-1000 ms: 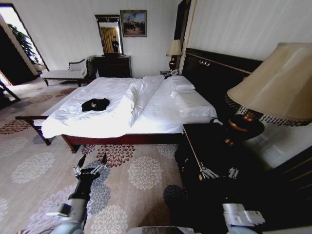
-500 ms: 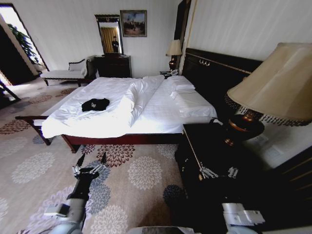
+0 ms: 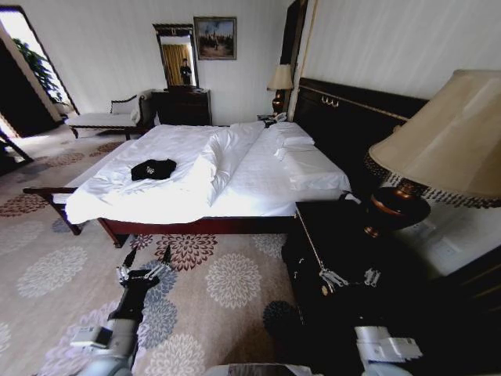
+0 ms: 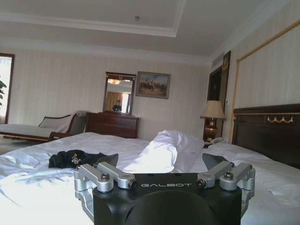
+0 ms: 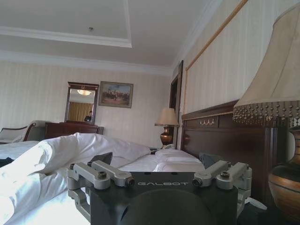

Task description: Fold the clothes on the bed.

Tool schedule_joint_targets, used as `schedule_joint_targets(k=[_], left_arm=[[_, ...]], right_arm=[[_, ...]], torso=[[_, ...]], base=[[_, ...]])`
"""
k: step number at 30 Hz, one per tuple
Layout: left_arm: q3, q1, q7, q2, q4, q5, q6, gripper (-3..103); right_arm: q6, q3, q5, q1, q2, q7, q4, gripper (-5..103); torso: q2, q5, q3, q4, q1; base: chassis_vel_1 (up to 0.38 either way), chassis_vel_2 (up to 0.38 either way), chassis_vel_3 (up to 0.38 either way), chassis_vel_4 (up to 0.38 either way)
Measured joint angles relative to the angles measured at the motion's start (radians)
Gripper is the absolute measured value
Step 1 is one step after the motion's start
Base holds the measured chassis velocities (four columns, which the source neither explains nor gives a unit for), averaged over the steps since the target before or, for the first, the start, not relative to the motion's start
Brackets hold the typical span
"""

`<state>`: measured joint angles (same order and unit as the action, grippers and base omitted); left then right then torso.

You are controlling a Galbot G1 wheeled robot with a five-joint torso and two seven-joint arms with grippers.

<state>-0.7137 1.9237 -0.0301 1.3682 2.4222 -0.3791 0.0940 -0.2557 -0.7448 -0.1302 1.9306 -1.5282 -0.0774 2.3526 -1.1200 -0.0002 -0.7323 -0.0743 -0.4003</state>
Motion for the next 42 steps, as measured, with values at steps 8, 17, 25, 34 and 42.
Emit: schedule_joint_targets(k=[8, 17, 25, 34, 42], left_arm=[[0.002, -0.001, 0.000, 0.000, -0.009, 0.000, 0.002, 100], [0.005, 0.006, 0.000, 0.003, 0.001, -0.017, 0.002, 100], [0.006, 0.002, 0.000, 0.005, -0.002, -0.016, 0.001, 100], [0.007, 0.010, 0.000, 0.012, -0.002, -0.011, 0.004, 100], [0.007, 0.012, 0.000, 0.017, -0.002, -0.006, 0.005, 100]], right_arm=[[-0.002, -0.001, 0.000, -0.001, -0.002, 0.000, -0.003, 100], [-0.003, 0.001, 0.000, -0.002, -0.004, 0.000, -0.005, 100], [-0.002, 0.001, -0.001, -0.002, -0.006, 0.001, -0.002, 100], [-0.002, 0.005, -0.003, -0.002, -0.006, 0.002, -0.002, 100], [-0.004, 0.007, -0.004, -0.003, -0.006, 0.002, -0.004, 100]], torso=[[0.000, 0.0002, 0.000, 0.0000, 0.000], [0.000, 0.0000, 0.000, 0.0000, 0.000], [0.000, 0.0000, 0.000, -0.0001, 0.000], [0.000, 0.0000, 0.000, 0.0000, 0.000], [0.000, 0.0001, 0.000, 0.0000, 0.000]], base=[[-0.175, 0.157, 0.170, -0.151], [-0.153, 0.142, 0.148, -0.142], [-0.129, 0.134, 0.118, -0.130], [-0.147, 0.146, 0.143, -0.149], [-0.151, 0.145, 0.153, -0.157]])
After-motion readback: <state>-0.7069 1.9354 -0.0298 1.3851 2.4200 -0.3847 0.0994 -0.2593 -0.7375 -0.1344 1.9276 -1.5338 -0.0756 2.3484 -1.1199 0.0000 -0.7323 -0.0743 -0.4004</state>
